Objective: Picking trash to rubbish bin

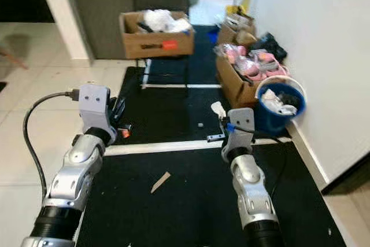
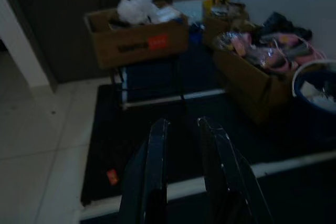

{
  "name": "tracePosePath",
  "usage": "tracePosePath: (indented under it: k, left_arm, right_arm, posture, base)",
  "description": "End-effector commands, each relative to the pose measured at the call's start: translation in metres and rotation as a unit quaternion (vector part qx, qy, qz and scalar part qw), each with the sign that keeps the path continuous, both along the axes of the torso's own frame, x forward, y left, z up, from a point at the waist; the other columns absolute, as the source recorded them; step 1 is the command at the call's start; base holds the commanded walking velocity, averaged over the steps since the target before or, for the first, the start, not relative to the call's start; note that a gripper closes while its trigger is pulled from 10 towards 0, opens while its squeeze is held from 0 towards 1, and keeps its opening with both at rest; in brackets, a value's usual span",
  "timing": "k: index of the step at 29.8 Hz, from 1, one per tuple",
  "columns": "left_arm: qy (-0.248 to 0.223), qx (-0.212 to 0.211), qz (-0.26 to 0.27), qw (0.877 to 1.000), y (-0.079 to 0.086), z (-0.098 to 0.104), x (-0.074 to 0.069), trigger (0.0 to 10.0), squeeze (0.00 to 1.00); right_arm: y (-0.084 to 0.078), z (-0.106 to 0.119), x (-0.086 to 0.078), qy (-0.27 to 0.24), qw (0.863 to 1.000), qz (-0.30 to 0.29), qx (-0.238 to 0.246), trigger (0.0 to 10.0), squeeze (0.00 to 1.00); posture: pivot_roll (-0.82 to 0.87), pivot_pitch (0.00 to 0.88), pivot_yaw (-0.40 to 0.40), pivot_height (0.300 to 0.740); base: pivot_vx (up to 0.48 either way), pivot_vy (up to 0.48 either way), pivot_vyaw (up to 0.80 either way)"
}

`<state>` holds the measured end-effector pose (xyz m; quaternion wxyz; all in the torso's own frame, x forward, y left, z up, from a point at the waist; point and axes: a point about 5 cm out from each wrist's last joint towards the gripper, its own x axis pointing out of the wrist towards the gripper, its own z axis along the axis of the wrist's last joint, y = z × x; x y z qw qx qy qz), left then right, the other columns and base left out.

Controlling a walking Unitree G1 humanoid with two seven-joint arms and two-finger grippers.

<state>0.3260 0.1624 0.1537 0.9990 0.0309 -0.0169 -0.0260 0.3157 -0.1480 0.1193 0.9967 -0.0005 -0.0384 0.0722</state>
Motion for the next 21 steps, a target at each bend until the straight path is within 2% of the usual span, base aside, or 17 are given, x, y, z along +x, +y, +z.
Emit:
tracePosePath:
  k: [1,3,13,21]
  left_arm:
    - [0.011,-0.002,0.002,1.0,-0.002,-0.0049,-0.0005,10.0,0.0]
    - [0.012,-0.004,0.0,1.0,-0.0011,-0.004,0.001,10.0,0.0]
    - [0.003,-0.012,-0.011,1.0,-0.0083,-0.0014,0.0023,10.0,0.0]
    - [0.004,-0.014,-0.007,1.0,-0.0069,-0.0013,0.0015,10.0,0.0]
  right_arm:
    - [-0.0011,-0.0019,0.0,0.005,1.0,-0.003,0.005,10.0,0.0]
    - [0.0012,-0.006,0.0022,0.022,1.0,-0.009,0.01,10.0,0.0]
    - [0.0004,-0.0072,0.002,0.027,1.0,-0.008,0.002,10.0,0.0]
    - [-0.0003,-0.0091,0.0019,0.029,1.0,-0.013,-0.001,10.0,0.0]
  posture:
    - [-0.05,0.088,0.003,0.74]
    - [-0.06,0.09,0.013,0.74]
    - [-0.07,0.092,0.01,0.74]
    - [-0.07,0.097,0.008,0.74]
  base:
    - [0.0,0.0,-0.8]
    - [0.0,0.0,0.0]
    - [0.0,0.0,0.0]
    - [0.323,0.0,0.0]
